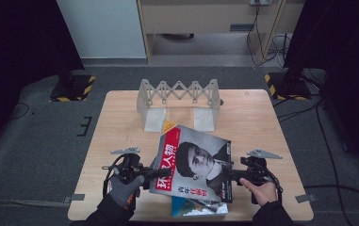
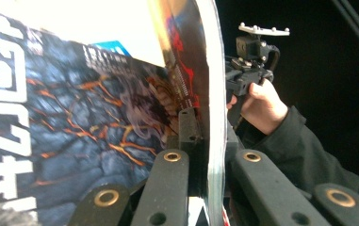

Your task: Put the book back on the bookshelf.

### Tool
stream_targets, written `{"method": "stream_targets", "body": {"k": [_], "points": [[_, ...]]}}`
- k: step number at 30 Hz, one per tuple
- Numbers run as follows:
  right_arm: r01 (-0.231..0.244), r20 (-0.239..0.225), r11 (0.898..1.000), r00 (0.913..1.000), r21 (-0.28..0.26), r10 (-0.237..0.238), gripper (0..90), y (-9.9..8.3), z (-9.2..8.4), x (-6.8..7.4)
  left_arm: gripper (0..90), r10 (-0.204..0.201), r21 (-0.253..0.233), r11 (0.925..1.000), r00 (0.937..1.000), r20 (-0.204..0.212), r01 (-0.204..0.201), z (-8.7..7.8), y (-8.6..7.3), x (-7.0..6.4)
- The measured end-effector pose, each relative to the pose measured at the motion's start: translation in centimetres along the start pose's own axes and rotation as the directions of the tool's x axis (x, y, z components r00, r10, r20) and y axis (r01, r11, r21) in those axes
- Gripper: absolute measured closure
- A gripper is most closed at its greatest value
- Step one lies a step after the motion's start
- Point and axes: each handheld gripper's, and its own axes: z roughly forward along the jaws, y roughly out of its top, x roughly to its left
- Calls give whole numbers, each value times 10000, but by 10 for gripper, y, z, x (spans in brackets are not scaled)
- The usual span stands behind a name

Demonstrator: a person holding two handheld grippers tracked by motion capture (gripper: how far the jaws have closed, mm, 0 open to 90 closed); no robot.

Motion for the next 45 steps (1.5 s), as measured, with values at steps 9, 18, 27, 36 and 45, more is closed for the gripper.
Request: {"method": "stream_targets", "body": {"k": [9,18,27,36,45], "points": [[284,755,9995,9967,104,-291,55,0,-2,-9,863,802,-511,9954,9963,-305,-817,-11,21,-15],[376,1500,9991,9879,211,-403,55,0,-4,-23,863,1434,-1680,9745,9888,-416,-1485,-35,47,-32],[697,2296,9963,9701,493,-793,51,-2,-2,-38,863,1727,-2316,9538,9801,-979,-1912,-49,63,-36],[803,3060,9881,9448,1311,-1174,51,-7,6,-54,863,1656,-2877,9370,9771,-1338,-1982,-65,80,-32],[942,3222,9741,9333,2056,-1583,47,-13,14,-59,863,1664,-3462,9157,9766,-1362,-2043,-83,98,-36]]}}
